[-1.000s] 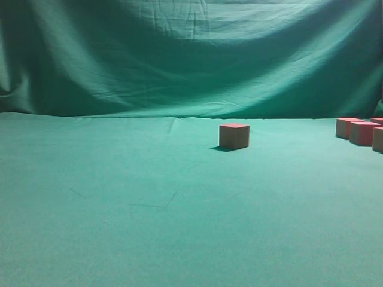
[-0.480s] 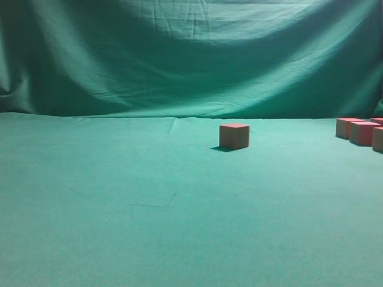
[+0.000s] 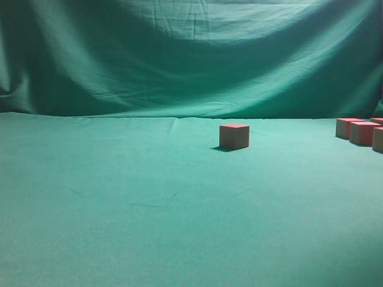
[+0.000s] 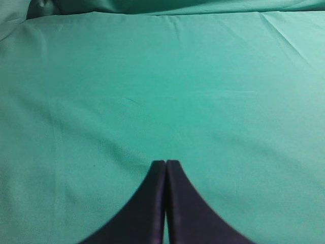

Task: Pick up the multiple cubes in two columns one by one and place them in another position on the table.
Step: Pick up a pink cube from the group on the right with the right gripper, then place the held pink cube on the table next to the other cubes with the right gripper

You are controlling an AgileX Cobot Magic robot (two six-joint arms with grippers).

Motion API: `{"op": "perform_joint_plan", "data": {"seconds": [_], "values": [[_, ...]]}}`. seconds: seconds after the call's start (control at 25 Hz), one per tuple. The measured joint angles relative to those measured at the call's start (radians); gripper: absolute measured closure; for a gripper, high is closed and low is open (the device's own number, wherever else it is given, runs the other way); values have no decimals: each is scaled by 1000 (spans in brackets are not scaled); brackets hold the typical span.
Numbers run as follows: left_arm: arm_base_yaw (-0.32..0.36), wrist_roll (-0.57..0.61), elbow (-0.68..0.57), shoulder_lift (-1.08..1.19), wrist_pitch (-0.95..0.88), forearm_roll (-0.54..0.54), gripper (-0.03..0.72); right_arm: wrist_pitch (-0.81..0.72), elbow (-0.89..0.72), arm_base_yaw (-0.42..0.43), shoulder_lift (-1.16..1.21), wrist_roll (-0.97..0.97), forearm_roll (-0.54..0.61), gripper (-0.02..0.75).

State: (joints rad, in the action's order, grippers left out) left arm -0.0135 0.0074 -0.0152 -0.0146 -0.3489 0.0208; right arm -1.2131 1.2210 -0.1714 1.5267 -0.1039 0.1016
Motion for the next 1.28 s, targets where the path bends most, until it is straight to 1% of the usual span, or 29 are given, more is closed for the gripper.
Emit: {"op": "perform_joint_plan", "data": {"seconds": [0.24,0.36,0.48,0.6,0.68,0.88,1.08,1.28], "values": [[0,0,0,0,0,0,688,-19,167,-317,11,-78,8,469],[0,0,0,0,0,0,688,-25,266,-454,86,-106,-51,469],[0,0,0,0,0,0,688,-27,377,-557,194,-148,-142,469],[0,0,0,0,0,0,688,-27,492,-624,302,-177,-212,469],[0,0,0,0,0,0,688,-27,554,-643,365,-205,-232,469],[0,0,0,0,0,0,688,-25,651,-644,497,-308,-260,469],[0,0,0,0,0,0,688,26,667,-624,574,-419,-270,469],[0,0,0,0,0,0,688,111,671,-574,616,-445,-271,469]]}}
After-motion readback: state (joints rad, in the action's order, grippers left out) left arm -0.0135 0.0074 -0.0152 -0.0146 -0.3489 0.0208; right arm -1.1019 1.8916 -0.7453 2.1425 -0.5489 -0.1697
